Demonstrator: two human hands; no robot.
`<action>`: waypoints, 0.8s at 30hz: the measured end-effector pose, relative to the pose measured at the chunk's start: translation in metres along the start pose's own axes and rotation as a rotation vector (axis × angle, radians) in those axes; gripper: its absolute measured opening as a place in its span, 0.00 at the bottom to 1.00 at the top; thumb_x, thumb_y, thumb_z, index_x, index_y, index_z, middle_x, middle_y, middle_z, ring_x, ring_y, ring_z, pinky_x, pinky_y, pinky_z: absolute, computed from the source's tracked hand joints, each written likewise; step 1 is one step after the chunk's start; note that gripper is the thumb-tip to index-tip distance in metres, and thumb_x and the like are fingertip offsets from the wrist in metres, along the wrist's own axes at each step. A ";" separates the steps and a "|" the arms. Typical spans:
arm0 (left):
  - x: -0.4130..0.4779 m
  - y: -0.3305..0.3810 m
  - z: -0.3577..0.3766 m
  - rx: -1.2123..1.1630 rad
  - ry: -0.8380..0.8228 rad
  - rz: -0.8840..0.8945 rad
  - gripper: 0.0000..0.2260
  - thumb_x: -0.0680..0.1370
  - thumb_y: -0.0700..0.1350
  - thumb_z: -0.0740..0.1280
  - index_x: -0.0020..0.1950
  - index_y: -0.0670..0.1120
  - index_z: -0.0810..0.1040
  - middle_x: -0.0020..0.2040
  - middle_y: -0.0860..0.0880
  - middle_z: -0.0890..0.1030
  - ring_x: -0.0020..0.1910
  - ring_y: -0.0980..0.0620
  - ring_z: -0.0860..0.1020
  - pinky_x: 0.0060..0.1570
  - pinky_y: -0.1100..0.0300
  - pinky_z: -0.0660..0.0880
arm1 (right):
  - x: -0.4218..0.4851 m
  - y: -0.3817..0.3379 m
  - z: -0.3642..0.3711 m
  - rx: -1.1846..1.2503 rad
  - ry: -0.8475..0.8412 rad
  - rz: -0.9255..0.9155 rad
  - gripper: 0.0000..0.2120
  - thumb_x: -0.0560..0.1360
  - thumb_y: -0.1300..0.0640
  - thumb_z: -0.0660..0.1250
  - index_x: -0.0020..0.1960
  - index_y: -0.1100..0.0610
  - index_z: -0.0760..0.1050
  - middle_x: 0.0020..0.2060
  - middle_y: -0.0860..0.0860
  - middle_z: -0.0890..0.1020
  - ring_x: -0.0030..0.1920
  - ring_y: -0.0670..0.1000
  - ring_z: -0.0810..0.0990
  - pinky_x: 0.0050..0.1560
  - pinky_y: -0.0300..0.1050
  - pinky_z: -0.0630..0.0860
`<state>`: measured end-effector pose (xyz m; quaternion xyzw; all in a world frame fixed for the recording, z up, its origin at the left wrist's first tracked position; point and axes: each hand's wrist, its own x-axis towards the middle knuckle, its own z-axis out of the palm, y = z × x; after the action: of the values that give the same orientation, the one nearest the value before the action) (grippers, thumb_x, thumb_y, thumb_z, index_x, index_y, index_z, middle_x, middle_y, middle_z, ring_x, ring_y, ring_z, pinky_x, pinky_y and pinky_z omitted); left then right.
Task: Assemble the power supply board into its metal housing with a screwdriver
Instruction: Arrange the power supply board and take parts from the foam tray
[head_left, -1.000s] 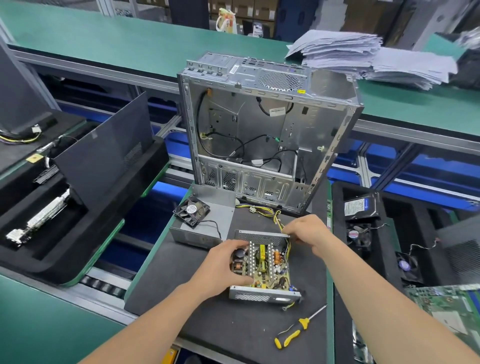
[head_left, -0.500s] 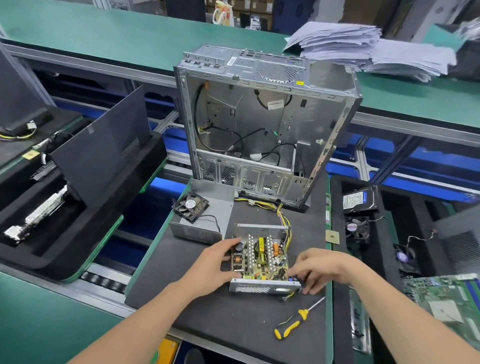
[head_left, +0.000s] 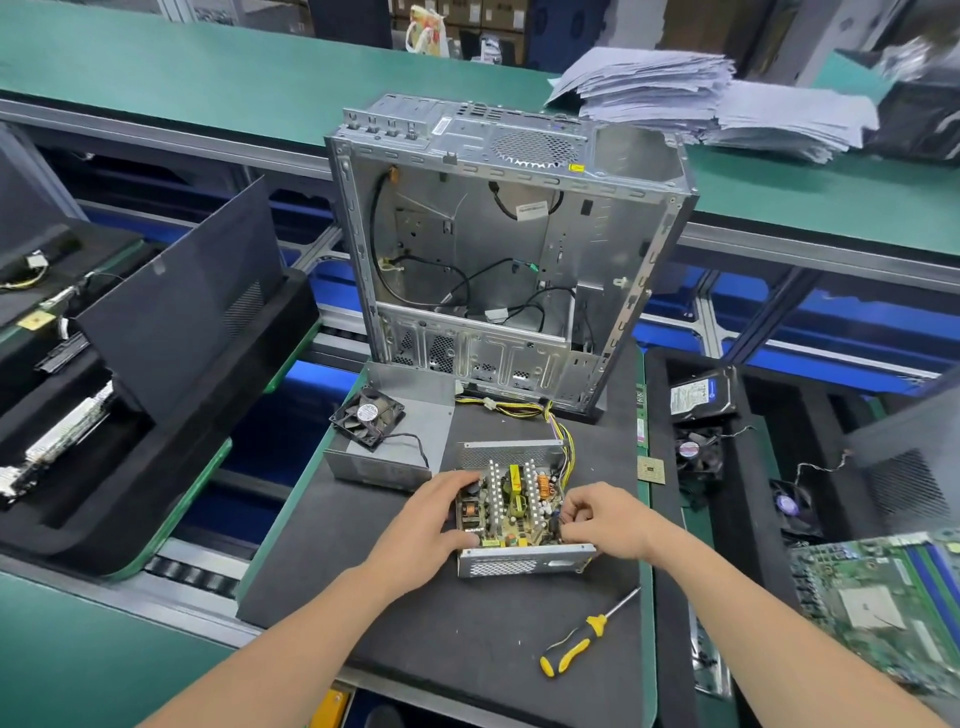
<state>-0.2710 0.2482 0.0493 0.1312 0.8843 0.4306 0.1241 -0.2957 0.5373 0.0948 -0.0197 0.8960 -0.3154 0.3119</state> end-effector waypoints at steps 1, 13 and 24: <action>0.000 0.001 0.001 -0.019 0.022 -0.023 0.34 0.75 0.43 0.76 0.76 0.60 0.66 0.68 0.66 0.70 0.68 0.66 0.70 0.64 0.66 0.72 | 0.002 0.002 0.001 -0.006 0.008 -0.015 0.05 0.72 0.54 0.74 0.43 0.53 0.79 0.30 0.44 0.78 0.32 0.47 0.74 0.39 0.41 0.75; -0.002 0.001 0.002 -0.086 0.051 -0.146 0.42 0.72 0.46 0.80 0.81 0.54 0.63 0.74 0.57 0.74 0.71 0.59 0.73 0.63 0.65 0.77 | 0.004 0.003 0.005 0.024 0.033 -0.044 0.29 0.65 0.34 0.81 0.52 0.49 0.72 0.37 0.45 0.76 0.37 0.47 0.71 0.38 0.42 0.68; 0.003 0.012 -0.002 -0.017 0.100 -0.060 0.32 0.68 0.44 0.82 0.63 0.70 0.75 0.64 0.61 0.81 0.60 0.65 0.79 0.61 0.73 0.73 | 0.004 -0.003 0.008 0.084 0.078 -0.185 0.50 0.65 0.36 0.81 0.79 0.36 0.58 0.30 0.49 0.76 0.33 0.46 0.73 0.42 0.46 0.70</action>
<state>-0.2734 0.2547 0.0601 0.0818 0.8892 0.4403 0.0936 -0.2943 0.5293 0.0897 -0.0770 0.8879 -0.3805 0.2470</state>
